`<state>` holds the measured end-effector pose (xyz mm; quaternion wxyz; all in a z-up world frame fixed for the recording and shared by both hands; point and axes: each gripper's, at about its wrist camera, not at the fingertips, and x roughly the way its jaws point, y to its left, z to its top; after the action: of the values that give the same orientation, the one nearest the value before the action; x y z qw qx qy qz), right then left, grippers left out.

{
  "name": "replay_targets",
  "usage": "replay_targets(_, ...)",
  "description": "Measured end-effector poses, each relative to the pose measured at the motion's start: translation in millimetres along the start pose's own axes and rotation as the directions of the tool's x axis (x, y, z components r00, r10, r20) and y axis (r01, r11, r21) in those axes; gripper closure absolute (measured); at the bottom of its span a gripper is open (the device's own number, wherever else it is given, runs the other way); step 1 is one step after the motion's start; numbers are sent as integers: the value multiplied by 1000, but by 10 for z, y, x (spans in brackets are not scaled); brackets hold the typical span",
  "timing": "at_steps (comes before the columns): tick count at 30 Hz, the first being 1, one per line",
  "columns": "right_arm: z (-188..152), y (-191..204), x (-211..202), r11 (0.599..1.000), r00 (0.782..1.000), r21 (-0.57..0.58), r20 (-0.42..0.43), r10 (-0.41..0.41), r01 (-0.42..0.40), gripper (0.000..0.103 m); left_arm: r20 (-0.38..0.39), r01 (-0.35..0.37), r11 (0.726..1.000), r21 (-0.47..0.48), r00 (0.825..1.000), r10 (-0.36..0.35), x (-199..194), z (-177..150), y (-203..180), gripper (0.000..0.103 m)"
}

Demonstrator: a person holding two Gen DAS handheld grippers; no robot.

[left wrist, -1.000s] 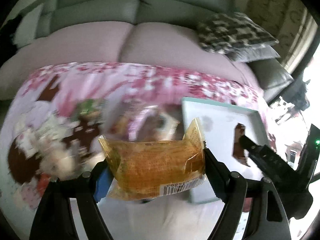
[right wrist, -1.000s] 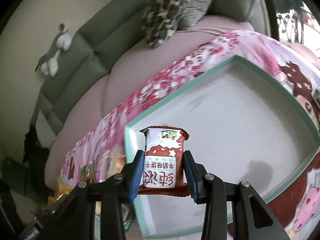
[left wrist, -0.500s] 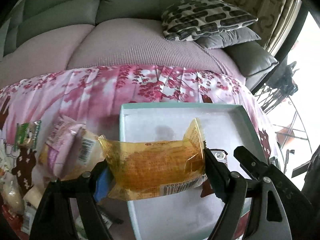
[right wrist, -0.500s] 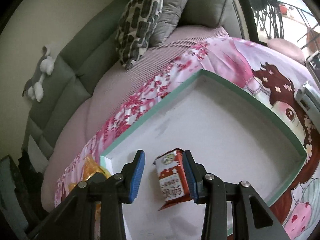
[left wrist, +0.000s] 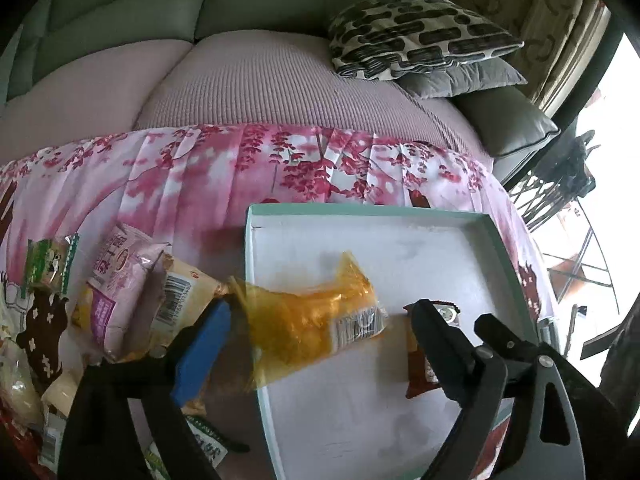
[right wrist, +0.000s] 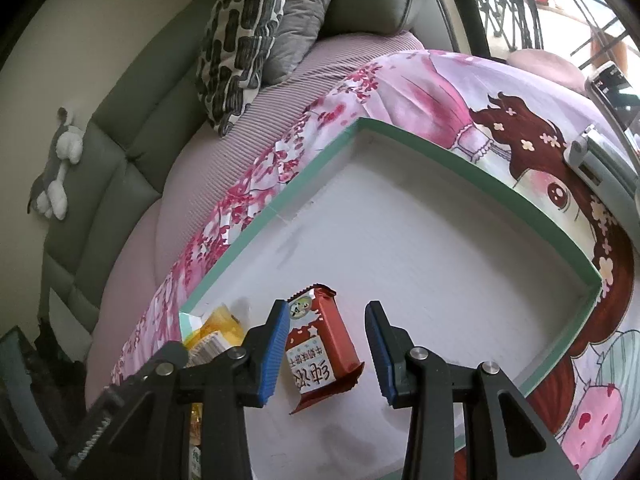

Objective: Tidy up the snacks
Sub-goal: 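Carry both packs into the teal-rimmed tray and open both tools to release, then withdraw both open tools from the tray back toward the snack pile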

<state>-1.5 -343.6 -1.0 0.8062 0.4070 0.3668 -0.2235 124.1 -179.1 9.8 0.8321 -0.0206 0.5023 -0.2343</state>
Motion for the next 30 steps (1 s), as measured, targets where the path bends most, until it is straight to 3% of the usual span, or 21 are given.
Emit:
replay_targets(3, 1, 13, -20, 1000, 1000, -9, 7, -15, 15, 61, 25, -4, 1000, -20, 1000, 4, -115, 36, 54, 11)
replay_targets(6, -3, 32, -29, 1000, 1000, -20, 3, -22, 22, 60, 44, -52, 998, -32, 998, 54, -210, 62, 114, 9)
replay_targets(7, -2, 41, -36, 999, 1000, -26, 7, -29, 30, 57, 44, -86, 996, -35, 995, 88, -223, 63, 140, 7)
replay_targets(9, -2, 72, -57, 997, 998, -47, 22, -55, 56, 40, 42, -153, 988, -34, 987, 155, -226, 60, 190, 5)
replay_targets(12, 4, 116, -72, 995, 997, -75, 32, -66, 68, 35, 43, -214, 976, -32, 976, 215, -226, 41, 255, 5)
replay_targets(14, 2, 144, -60, 993, 997, -93, 28, -70, 72, 27, 38, -238, 971, -32, 970, 239, -213, 33, 290, 5)
replay_targets(18, -16, 196, -34, 990, 998, -127, 13, -64, 65, 21, 42, -249, 968, -23, 967, 250, -190, 21, 302, 4)
replay_targets(20, -23, 208, -35, 989, 998, -135, 12, -65, 66, 3, 46, -249, 968, -19, 967, 250, -190, 5, 294, 4)
replay_targets(21, -27, 218, -37, 988, 998, -140, 15, -66, 68, 0, 47, -250, 968, -19, 967, 250, -189, 2, 294, 4)
replay_targets(30, -42, 267, -39, 982, 997, -176, 12, -75, 76, 0, 47, -287, 957, -33, 956, 288, -201, -18, 349, 4)
